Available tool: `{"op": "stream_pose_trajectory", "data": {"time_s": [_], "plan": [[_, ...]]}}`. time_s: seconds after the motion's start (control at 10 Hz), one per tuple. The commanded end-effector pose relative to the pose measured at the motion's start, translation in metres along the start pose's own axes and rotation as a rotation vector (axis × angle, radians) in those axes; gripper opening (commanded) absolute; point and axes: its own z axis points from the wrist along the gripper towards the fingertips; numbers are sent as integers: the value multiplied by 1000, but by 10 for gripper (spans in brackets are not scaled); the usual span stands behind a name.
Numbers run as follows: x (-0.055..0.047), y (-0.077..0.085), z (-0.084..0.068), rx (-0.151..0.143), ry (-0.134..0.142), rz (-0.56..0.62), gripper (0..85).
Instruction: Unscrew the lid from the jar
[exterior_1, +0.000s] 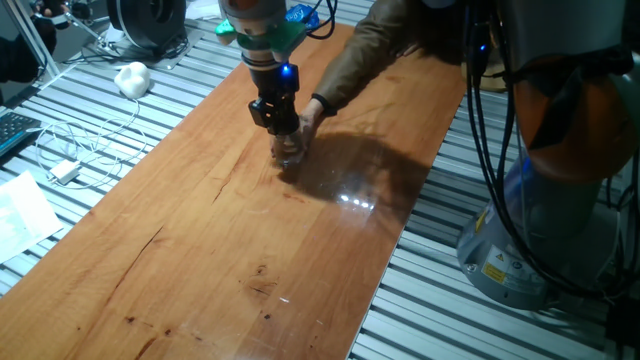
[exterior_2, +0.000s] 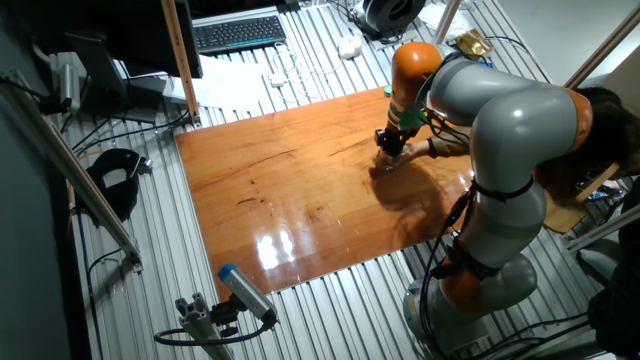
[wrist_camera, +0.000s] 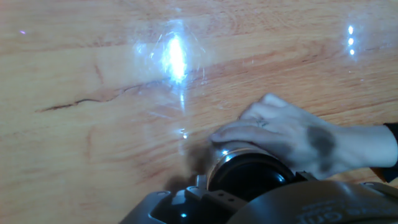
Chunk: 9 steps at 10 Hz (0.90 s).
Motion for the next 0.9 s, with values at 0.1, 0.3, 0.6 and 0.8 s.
{"op": "stream_pose_trajectory", "data": {"time_s": [0.1,0.3,0.6,0.8], "plan": [[0,0,1,4,-2,6,510],[0,0,1,2,-6,6,510],[0,0,2,3,-10,20,510],[0,0,2,6,-15,32,680]]}}
